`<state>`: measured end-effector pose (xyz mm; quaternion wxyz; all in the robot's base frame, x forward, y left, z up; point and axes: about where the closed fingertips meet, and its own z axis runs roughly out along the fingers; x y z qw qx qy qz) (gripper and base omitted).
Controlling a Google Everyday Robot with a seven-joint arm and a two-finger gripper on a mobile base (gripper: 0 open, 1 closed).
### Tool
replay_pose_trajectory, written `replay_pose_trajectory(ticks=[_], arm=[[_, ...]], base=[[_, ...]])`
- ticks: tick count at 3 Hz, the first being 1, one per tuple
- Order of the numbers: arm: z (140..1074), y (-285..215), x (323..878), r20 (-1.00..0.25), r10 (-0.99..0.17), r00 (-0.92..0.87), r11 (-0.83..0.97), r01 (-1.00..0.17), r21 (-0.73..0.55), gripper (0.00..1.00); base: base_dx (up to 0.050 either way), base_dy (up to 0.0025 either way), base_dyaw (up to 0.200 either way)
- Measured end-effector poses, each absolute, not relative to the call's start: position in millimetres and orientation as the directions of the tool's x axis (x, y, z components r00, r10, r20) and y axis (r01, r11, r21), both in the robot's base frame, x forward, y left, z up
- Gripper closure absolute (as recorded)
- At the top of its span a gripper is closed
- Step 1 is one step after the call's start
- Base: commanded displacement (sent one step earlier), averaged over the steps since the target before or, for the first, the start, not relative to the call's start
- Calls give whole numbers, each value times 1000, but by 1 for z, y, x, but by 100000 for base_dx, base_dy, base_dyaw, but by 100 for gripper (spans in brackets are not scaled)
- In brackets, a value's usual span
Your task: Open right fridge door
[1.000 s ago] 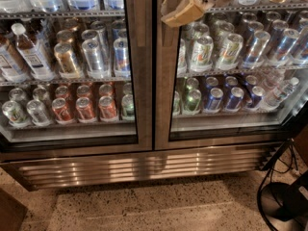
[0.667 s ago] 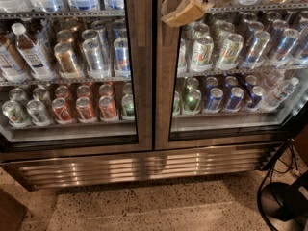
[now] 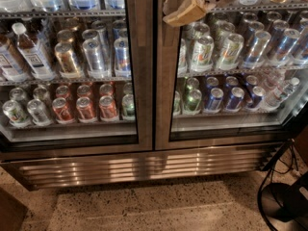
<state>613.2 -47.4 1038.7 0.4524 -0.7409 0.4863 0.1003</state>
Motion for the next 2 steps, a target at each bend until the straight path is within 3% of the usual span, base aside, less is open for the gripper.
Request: replay_pose_trajectory(ticks=[2], arm=[[1041,-50,614,-555,-632,541,-121,-776,-619,100]], base=[[0,0,0]])
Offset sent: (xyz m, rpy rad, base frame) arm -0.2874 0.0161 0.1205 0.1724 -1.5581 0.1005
